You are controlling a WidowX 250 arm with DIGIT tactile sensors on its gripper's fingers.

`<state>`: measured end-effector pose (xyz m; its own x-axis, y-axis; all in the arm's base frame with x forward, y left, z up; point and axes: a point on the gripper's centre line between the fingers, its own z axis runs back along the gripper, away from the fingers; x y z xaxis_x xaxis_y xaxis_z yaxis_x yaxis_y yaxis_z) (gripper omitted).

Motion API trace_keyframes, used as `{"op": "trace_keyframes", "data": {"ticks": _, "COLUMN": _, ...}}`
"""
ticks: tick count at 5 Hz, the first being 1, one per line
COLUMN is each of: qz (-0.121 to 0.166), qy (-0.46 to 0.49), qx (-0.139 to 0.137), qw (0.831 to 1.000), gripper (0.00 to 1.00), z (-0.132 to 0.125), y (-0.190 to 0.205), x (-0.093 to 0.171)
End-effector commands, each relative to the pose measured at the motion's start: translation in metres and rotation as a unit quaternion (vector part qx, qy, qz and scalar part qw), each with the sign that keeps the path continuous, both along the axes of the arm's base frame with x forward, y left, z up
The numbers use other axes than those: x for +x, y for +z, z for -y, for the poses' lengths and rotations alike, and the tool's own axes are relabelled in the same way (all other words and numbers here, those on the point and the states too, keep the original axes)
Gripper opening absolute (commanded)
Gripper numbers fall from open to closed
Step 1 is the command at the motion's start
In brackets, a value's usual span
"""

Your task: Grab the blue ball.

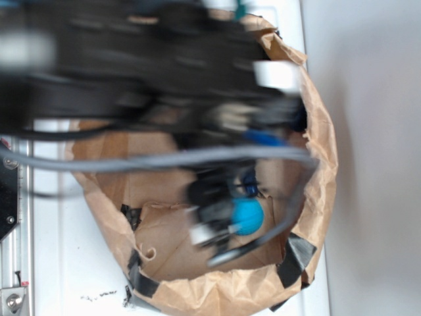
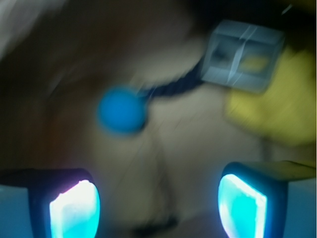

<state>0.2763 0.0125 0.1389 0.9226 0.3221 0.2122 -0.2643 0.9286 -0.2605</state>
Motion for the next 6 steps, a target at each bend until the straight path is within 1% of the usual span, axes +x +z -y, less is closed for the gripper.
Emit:
{"op": "trace_keyframes", "data": {"ticks": 1, "qz": 0.071, "qy": 0.044, "qx": -0.022, "qw": 0.996, "gripper": 1.00, "z": 0.023, "y": -0.009, "x": 0.003}}
{"op": "trace_keyframes", "data": {"ticks": 2, "qz": 0.052, "qy": 0.063, "qx": -0.010, "qw": 0.997, "gripper": 1.00, "z": 0.033, "y": -0.017, "x": 0.017}}
{"op": "trace_keyframes", "data": {"ticks": 3, "qz": 0.045, "qy": 0.073, "qx": -0.001, "qw": 0.996, "gripper": 1.00, "z": 0.045, "y": -0.027, "x": 0.031}}
{"op": "trace_keyframes", "data": {"ticks": 4, "qz": 0.045, "qy": 0.078, "qx": 0.007, "qw": 0.996, "gripper": 1.00, "z": 0.055, "y": -0.027, "x": 0.008}}
{"op": "trace_keyframes", "data": {"ticks": 6, "qz": 0.049, "qy": 0.086, "qx": 0.011, "qw": 0.995, "gripper": 1.00, "z": 0.064, "y": -0.047, "x": 0.009}}
